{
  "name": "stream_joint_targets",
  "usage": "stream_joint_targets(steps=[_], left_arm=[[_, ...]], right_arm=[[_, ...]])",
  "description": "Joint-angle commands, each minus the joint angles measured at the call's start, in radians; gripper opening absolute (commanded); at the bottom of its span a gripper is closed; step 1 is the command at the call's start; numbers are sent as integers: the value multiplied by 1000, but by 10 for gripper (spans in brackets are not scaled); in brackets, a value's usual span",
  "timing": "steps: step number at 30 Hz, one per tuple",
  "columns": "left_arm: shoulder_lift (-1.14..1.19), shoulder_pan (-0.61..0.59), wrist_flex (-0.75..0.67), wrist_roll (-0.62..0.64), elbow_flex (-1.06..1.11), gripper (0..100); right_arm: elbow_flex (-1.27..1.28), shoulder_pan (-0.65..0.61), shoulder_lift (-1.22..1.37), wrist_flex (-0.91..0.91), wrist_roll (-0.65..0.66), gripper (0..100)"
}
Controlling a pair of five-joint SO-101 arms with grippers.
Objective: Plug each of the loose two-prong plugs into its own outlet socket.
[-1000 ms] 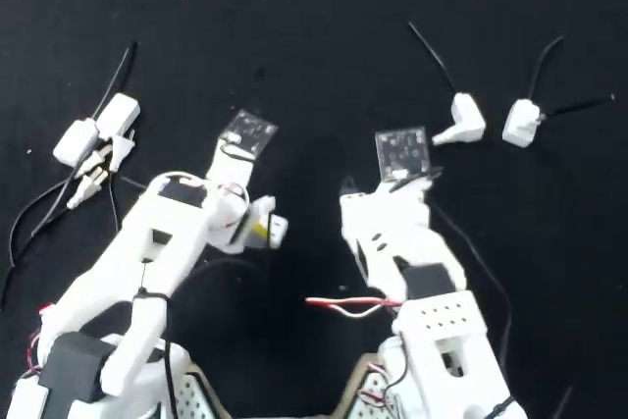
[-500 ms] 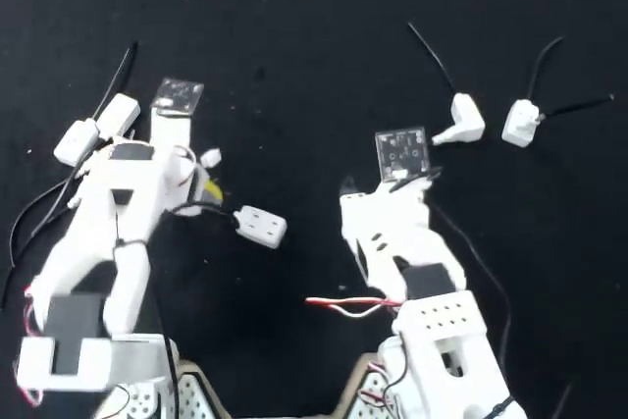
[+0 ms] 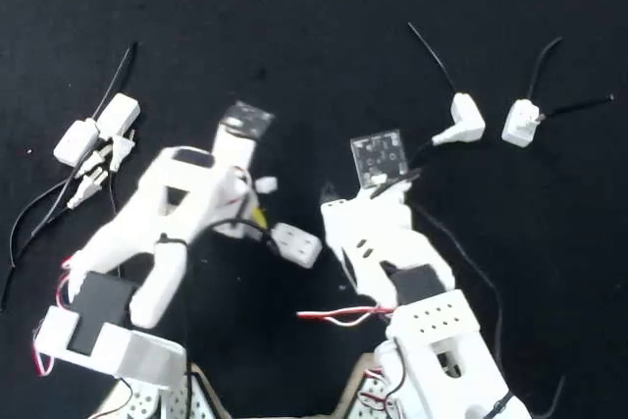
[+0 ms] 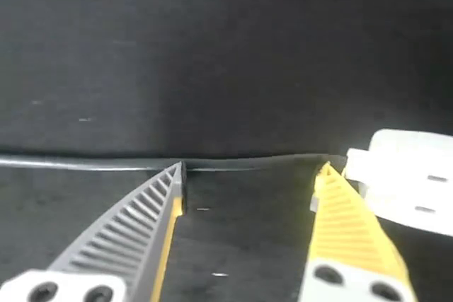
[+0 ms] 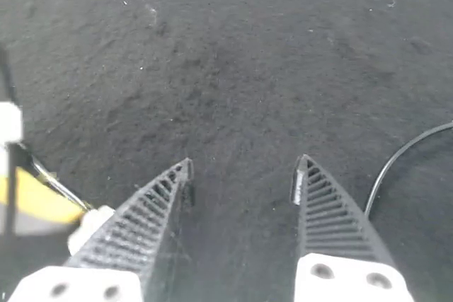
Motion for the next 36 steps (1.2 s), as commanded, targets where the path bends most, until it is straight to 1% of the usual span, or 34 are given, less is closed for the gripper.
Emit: stream_joint_targets(steps=[1, 4, 8, 11, 13, 14, 18, 20, 22, 24, 28, 31, 36], left_arm=[[0, 35, 35, 38, -81, 295], [0, 5, 117, 38, -140, 295], [0, -18, 281, 34, -243, 295], [0, 2, 404, -5, -291, 295], [0, 41, 423, -57, -272, 295], [0, 61, 419, -72, -251, 295], [0, 150, 307, -78, -171, 295], [0, 191, 269, -58, -154, 295], [0, 237, 255, -15, -156, 295], [0, 278, 239, 14, -160, 295], [9, 295, 130, 100, -159, 295], [11, 257, 31, 178, -140, 295], [8, 150, -112, 292, -120, 295]], right_arm=[[-10, -17, -22, -21, -2, 219], [-13, -12, -22, -20, -3, 219], [-15, -11, -22, -21, -6, 219], [-16, 5, -22, -21, -8, 219], [-33, 60, -22, -17, -11, 219], [-45, 101, -22, -15, -20, 219], [-94, 334, -22, -20, -163, 219], [-102, 405, -19, -21, -201, 219], [-101, 404, -18, -21, -207, 219], [-97, 364, -16, -15, -207, 219], [-77, 310, -21, -21, -180, 219], [-76, 293, -22, -21, -155, 219], [-74, 293, -22, -23, -152, 219]])
